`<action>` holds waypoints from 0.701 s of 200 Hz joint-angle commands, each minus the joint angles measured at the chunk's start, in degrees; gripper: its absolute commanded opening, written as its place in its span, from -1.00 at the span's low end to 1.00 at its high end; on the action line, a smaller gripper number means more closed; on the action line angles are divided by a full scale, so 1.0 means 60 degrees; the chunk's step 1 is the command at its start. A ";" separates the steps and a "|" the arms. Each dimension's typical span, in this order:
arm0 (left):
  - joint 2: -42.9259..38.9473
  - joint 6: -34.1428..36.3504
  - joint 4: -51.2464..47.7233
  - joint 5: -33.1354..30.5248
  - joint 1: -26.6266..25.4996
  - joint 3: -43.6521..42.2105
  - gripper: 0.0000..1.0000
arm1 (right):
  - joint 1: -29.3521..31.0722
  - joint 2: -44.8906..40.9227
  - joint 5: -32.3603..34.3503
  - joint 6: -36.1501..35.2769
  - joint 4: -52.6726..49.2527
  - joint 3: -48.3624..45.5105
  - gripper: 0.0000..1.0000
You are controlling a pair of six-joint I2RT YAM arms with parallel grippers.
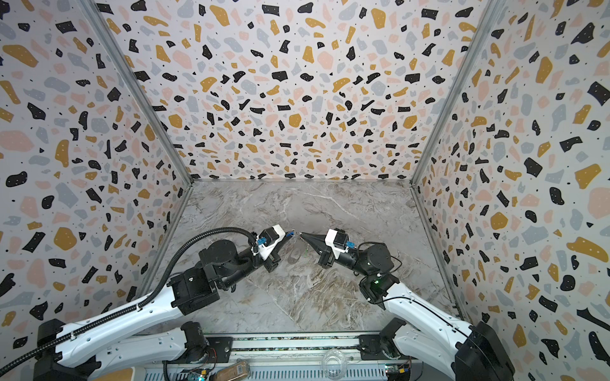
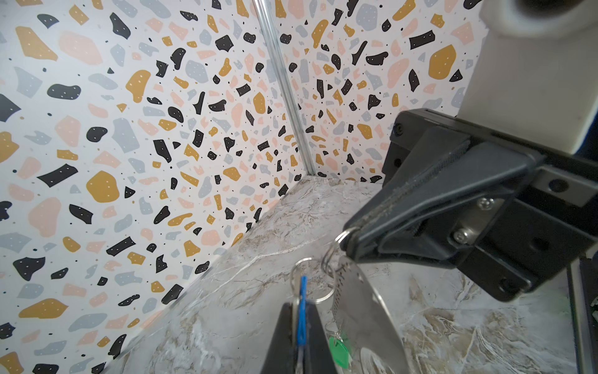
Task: Remove the keys from the keyring
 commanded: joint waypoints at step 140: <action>0.0369 0.0348 -0.0009 -0.0286 0.0046 0.0534 -1.00 | 0.1074 -0.0623 0.2107 -0.2762 -0.1669 0.0753 -1.00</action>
